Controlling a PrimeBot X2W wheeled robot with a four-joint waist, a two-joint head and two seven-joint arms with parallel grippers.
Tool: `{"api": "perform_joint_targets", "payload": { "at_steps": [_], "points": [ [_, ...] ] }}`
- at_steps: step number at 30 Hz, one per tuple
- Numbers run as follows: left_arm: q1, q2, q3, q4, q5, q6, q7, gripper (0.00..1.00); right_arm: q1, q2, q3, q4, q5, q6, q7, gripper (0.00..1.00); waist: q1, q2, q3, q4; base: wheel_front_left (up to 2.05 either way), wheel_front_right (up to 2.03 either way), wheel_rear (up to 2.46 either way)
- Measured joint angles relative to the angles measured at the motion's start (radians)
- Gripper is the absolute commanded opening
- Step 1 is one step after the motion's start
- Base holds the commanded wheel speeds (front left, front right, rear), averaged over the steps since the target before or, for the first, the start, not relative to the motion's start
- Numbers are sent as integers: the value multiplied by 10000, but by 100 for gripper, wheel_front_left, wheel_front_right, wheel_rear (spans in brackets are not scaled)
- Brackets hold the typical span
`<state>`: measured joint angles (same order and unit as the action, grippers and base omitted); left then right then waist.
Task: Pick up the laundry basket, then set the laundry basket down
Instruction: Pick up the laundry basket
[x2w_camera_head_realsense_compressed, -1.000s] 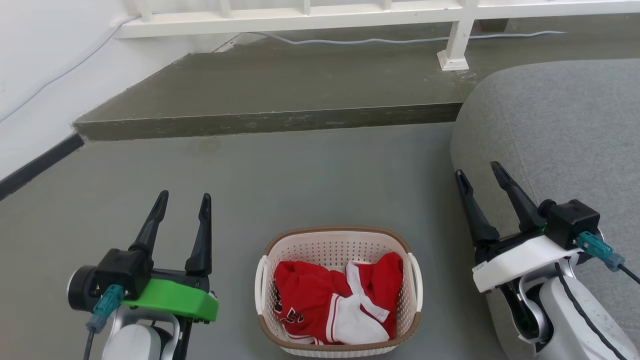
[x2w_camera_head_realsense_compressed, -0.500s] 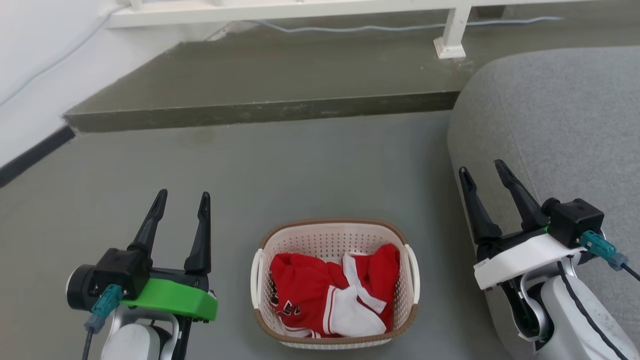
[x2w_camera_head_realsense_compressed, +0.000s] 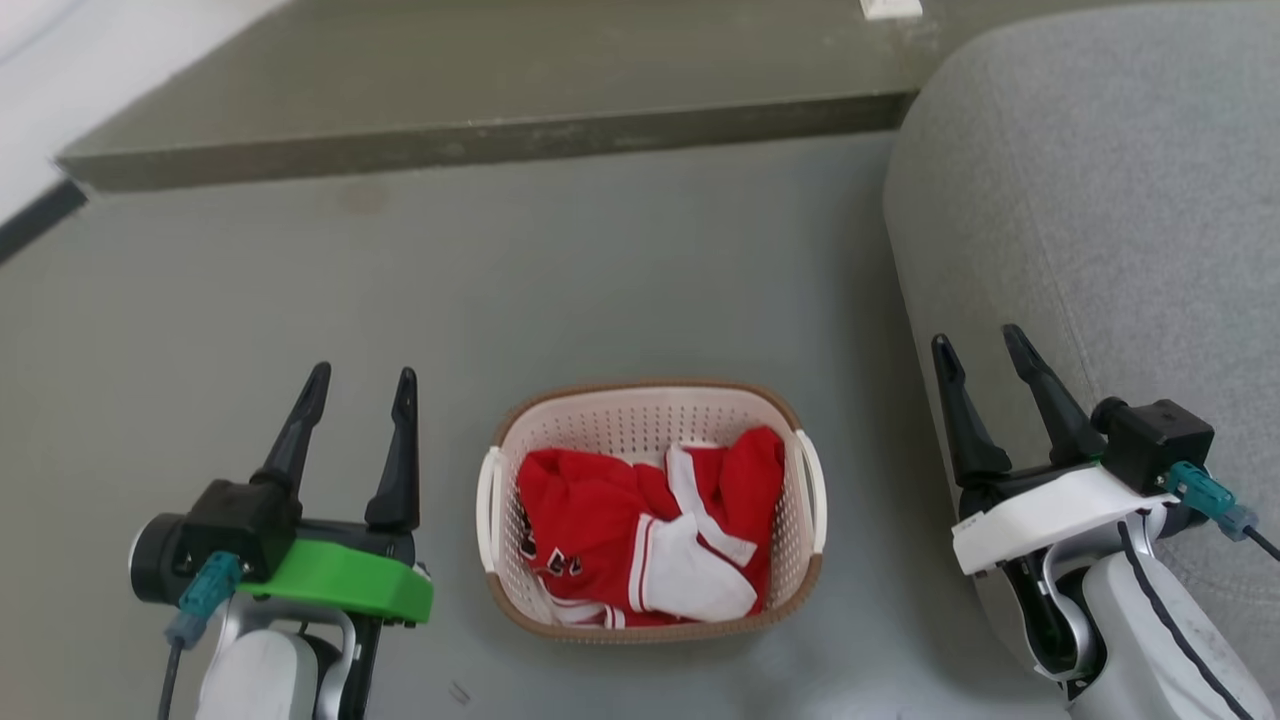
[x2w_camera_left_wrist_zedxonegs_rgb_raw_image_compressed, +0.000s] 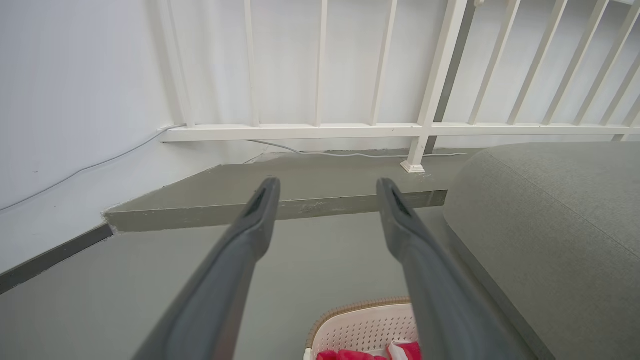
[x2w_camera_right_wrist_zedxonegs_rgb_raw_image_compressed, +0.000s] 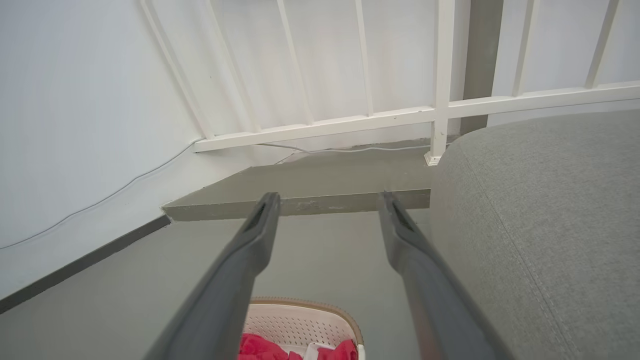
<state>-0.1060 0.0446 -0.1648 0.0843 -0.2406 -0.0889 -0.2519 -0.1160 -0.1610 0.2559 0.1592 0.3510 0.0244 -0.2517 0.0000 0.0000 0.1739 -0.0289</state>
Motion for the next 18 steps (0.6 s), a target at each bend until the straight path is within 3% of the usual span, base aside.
{"api": "perform_joint_targets", "payload": {
  "at_steps": [18],
  "points": [
    [-1566, -35, -307, 1436, -104, -123, -2, 100, -1074, 481, -245, 1766, 349, 169, 0, 100, 0, 0, 2155, -449, 0, 0, 0]
  ]
}}
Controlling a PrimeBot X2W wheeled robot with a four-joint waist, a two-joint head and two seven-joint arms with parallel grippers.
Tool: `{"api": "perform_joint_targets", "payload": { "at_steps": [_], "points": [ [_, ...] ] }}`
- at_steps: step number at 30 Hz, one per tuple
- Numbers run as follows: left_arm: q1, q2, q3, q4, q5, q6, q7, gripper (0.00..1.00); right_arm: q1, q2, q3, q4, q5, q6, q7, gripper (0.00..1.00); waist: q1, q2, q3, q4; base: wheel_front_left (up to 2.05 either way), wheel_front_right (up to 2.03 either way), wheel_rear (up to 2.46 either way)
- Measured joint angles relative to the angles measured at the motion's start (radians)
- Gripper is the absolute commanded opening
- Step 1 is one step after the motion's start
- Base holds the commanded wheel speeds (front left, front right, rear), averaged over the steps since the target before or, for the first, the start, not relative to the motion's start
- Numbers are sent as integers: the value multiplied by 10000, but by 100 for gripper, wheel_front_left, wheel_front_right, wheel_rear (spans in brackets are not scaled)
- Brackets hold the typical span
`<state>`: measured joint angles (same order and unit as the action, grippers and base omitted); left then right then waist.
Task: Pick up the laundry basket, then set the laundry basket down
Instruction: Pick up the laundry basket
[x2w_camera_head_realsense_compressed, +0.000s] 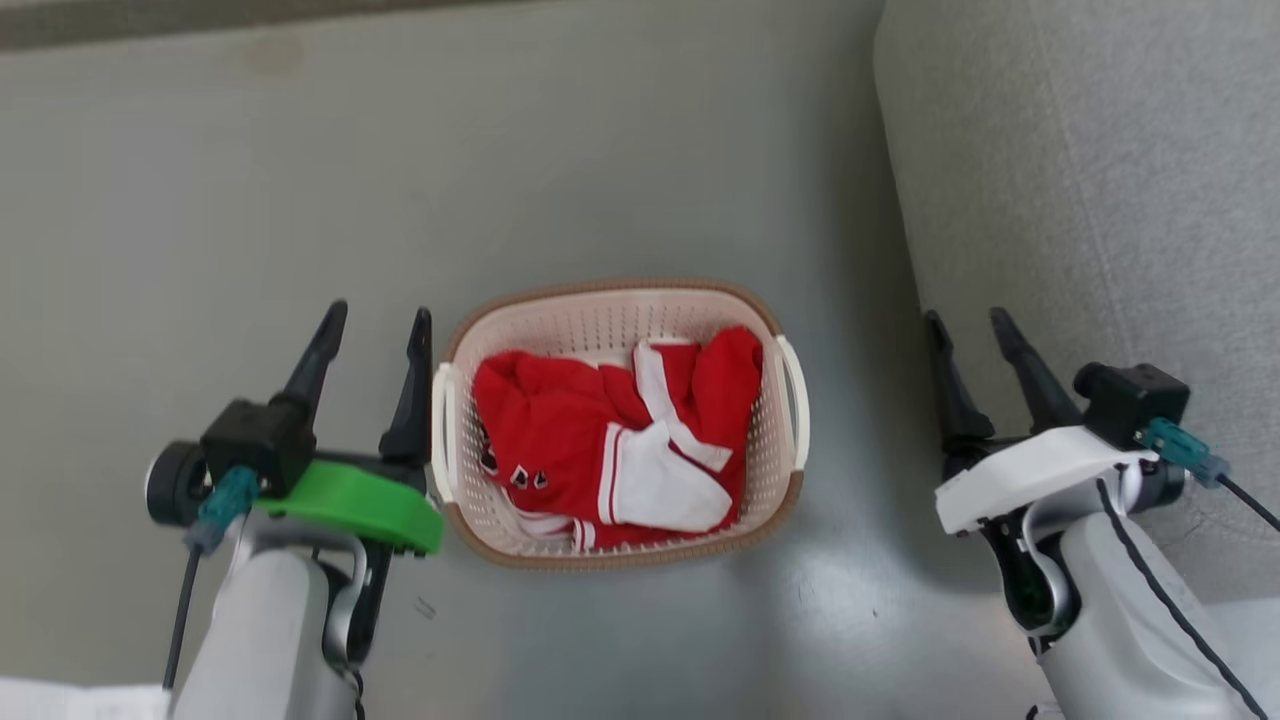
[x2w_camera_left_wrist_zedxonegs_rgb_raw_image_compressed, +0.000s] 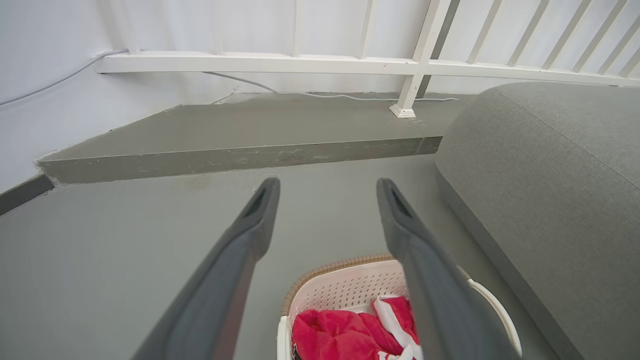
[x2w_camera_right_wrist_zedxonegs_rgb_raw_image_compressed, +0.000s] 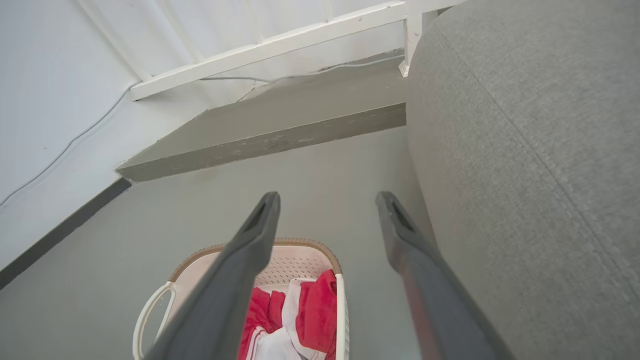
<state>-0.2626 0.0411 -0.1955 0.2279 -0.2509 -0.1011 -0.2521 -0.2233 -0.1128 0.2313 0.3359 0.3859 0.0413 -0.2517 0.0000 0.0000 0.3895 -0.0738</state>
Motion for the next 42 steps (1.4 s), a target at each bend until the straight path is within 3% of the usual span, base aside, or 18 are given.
{"api": "perform_joint_targets", "payload": {
  "at_steps": [10, 42],
  "points": [
    [-1093, -17, -38, 1436, 6, -86, 0, 100, -1333, 173, 336, 1296, 27, 286, 0, 100, 0, 0, 1278, -80, 0, 0, 0],
    [-4989, -77, -242, 5685, -516, -217, 834, 100, -5358, 428, 1221, 5356, 140, 675, 560, 100, 2, 0, 5201, 344, 0, 0, 0]
  ]
}}
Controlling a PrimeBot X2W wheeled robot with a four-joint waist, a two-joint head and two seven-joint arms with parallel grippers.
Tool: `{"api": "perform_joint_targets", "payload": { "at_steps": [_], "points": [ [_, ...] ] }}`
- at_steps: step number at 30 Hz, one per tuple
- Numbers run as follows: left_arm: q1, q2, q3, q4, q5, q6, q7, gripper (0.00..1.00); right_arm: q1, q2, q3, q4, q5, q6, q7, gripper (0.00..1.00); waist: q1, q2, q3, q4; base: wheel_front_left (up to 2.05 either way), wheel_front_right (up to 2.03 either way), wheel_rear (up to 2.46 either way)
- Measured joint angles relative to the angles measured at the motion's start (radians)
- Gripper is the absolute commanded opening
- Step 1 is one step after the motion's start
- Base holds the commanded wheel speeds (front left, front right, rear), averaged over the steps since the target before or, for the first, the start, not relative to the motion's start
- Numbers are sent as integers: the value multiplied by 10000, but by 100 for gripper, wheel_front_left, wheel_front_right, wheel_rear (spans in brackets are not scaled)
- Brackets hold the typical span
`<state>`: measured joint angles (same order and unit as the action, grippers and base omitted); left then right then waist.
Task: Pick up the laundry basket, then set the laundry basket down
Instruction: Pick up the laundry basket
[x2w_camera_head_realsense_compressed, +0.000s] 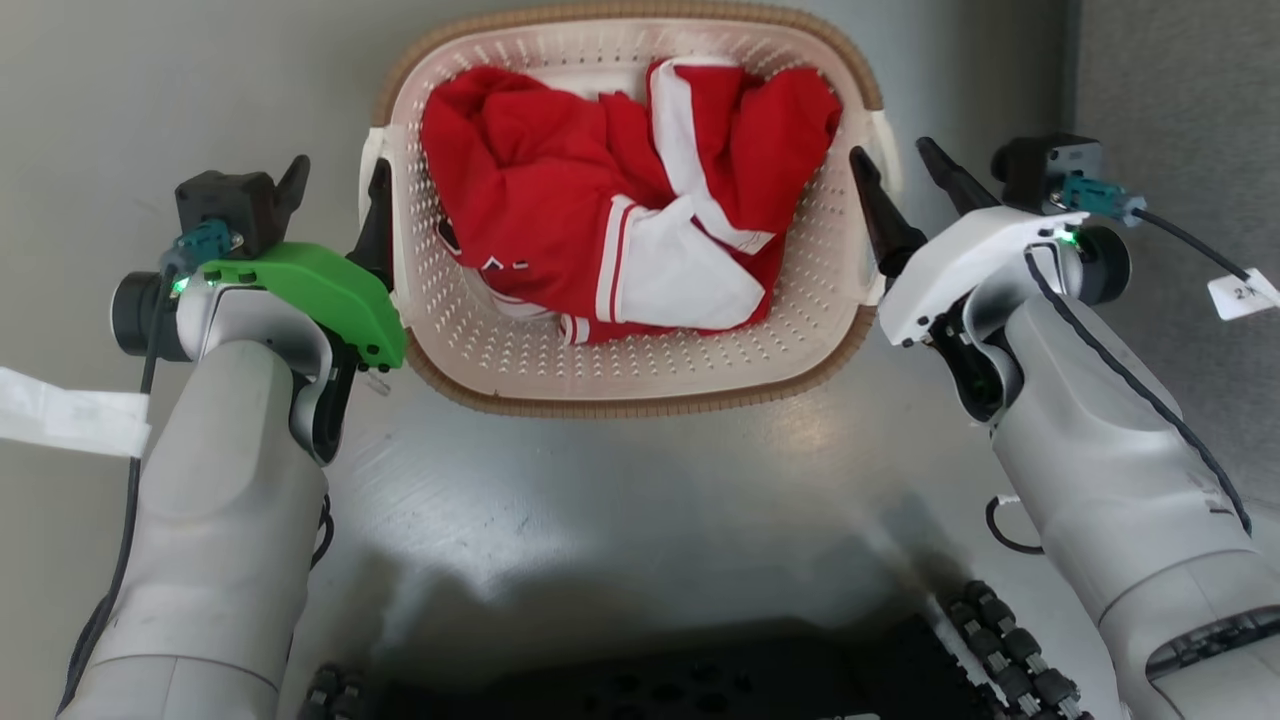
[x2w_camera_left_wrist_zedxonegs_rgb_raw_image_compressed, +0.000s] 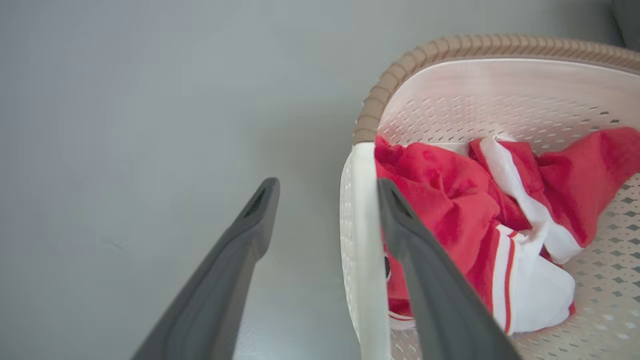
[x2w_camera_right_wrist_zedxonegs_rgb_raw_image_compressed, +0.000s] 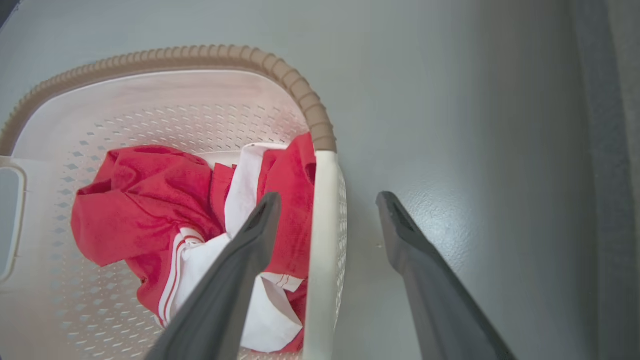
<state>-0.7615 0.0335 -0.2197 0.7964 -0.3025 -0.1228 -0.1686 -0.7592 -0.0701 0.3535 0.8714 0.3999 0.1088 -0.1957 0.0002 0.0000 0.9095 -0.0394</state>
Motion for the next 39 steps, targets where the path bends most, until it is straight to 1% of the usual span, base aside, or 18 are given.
{"api": "perform_joint_targets", "payload": {
  "at_steps": [1, 11, 19, 20, 21, 22, 23, 24, 25, 27, 28, 29, 39],
  "points": [
    [-45, -8, -21, 96, -52, 0, 13, 100, -71, 8, 65, 105, 0, 50, 0, 100, -1, 0, 81, 18, 0, 0, 0],
    [-675, -82, -474, 861, -416, -15, 374, 100, -635, 56, 326, 857, 307, 54, -4, 100, -1, 0, 743, 113, 0, 0, 0],
    [-881, -111, -888, 1116, -694, -15, 384, 100, -852, 52, 516, 1363, 502, 127, -4, 100, -1, 0, 907, 142, 0, 0, 0],
    [-918, -109, -961, 1174, -740, -15, 372, 100, -881, 52, 558, 1377, 608, 142, -4, 87, -1, 0, 912, 146, 0, 0, 0],
    [-953, -111, -1032, 1225, -755, -15, 343, 100, -919, 54, 608, 1379, 734, 142, -4, 71, -1, 0, 917, 150, 0, 0, 0],
    [-988, -111, -1080, 1267, -788, -15, 341, 88, -950, 54, 663, 1379, 834, 142, -6, 42, -2, 0, 921, 155, 0, 0, 0],
    [-1023, -111, -1118, 1300, -849, -15, 341, 48, -980, 54, 721, 1379, 901, 142, -17, 18, -2, 0, 923, 161, 0, 0, 0],
    [-1056, -111, -1156, 1329, -928, -15, 326, 31, -995, 54, 775, 1379, 947, 142, -17, 0, -2, 0, 923, 168, 0, 0, 0],
    [-1080, -111, -1198, 1348, -999, -15, 295, 0, -1008, 54, 825, 1386, 966, 142, -25, 0, -1, 0, 923, 175, 0, 0, 0],
    [-1113, -128, -1300, 1396, -1062, -17, 253, 0, -1048, 52, 936, 1404, 1037, 144, -58, 0, -2, 0, 915, 188, 0, 0, 0],
    [-1124, -186, -1379, 1407, -1101, -88, 244, 0, -1083, 111, 1003, 1406, 1070, 148, -59, 0, -2, 0, 908, 194, 0, 0, 0],
    [-1135, -311, -1434, 1429, -1141, -65, 211, 0, -1144, 173, 1035, 1425, 1147, 125, -59, 0, -2, 0, 898, 199, 0, 0, 0],
    [-1197, -272, -1841, 1977, -1691, -61, -8, 0, -1168, 115, 1684, 1521, 1708, 123, -163, 0, -2, 0, 457, 216, 0, 0, 0]
  ]
}}
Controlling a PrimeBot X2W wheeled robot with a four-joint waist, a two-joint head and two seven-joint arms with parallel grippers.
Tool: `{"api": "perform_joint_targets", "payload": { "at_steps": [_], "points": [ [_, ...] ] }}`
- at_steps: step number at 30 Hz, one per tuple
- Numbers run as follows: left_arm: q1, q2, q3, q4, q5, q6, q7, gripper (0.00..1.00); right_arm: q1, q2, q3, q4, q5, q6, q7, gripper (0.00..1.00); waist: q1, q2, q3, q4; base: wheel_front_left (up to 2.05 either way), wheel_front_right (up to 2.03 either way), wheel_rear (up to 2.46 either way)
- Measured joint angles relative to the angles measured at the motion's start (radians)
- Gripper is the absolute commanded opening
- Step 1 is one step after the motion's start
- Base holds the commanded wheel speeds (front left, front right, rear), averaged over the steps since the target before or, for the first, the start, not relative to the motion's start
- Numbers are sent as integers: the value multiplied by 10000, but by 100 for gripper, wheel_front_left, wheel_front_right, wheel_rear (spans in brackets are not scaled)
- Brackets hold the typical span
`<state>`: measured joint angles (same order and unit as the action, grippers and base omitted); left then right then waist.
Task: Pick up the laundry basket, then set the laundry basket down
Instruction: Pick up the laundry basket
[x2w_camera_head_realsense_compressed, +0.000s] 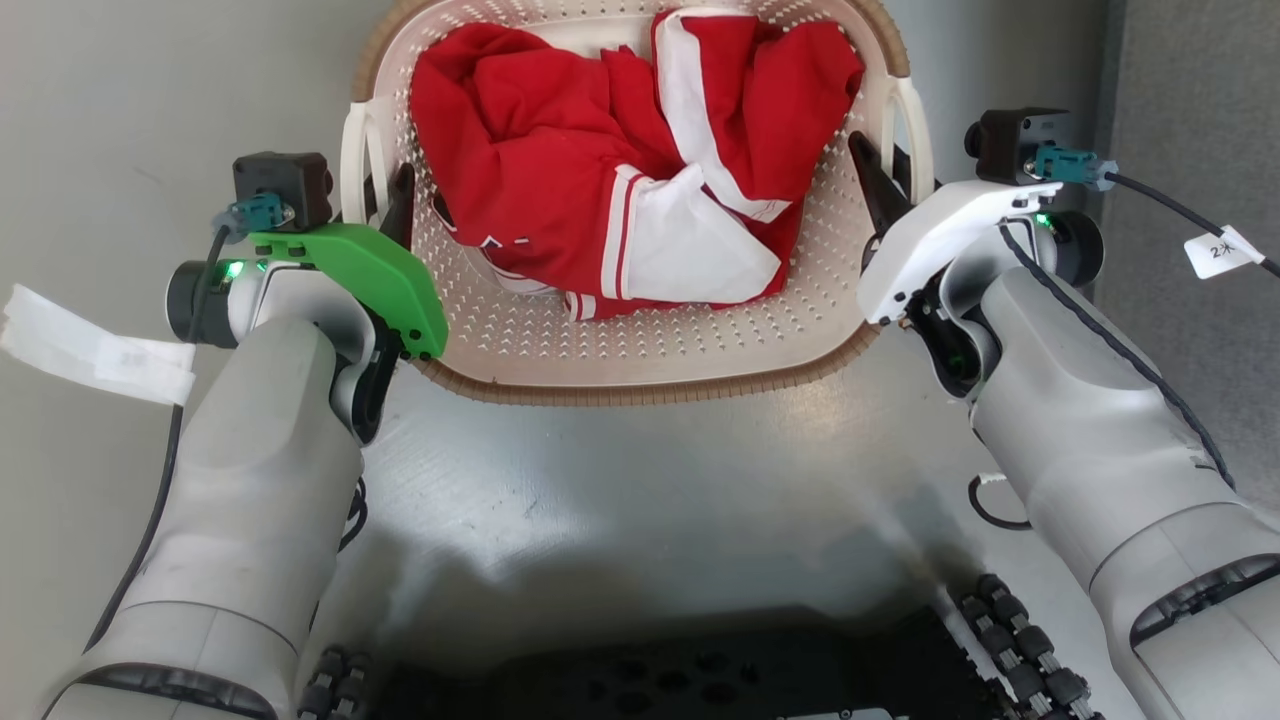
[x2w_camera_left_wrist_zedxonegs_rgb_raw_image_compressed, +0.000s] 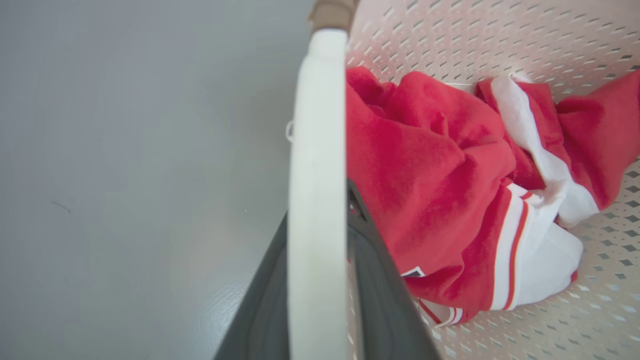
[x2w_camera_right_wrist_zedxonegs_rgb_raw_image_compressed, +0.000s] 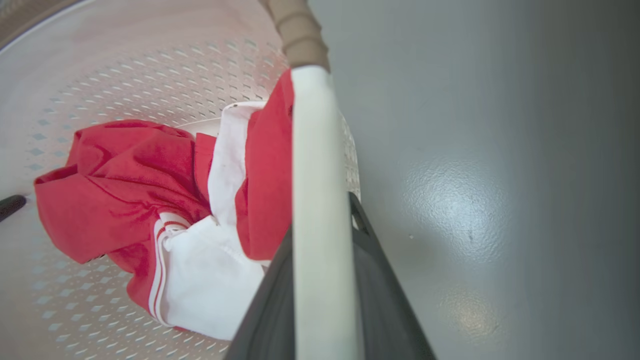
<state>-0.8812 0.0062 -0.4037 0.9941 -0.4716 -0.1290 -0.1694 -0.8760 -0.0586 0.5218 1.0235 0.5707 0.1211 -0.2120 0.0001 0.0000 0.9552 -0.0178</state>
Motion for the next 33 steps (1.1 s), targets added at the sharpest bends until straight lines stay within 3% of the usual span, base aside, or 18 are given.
{"api": "perform_joint_targets", "payload": {
  "at_steps": [10, 33],
  "points": [
    [8, 61, -437, 343, -744, 0, 157, 0, 52, -58, 631, 79, 863, -10, 121, 0, 0, 0, -952, -17, 0, 0, 0],
    [966, 79, -1459, 688, -2541, 0, 1511, 0, 509, -27, 1540, 880, 1858, -12, 1914, 0, -1, 0, -3811, -291, 0, 0, 0]
  ]
}}
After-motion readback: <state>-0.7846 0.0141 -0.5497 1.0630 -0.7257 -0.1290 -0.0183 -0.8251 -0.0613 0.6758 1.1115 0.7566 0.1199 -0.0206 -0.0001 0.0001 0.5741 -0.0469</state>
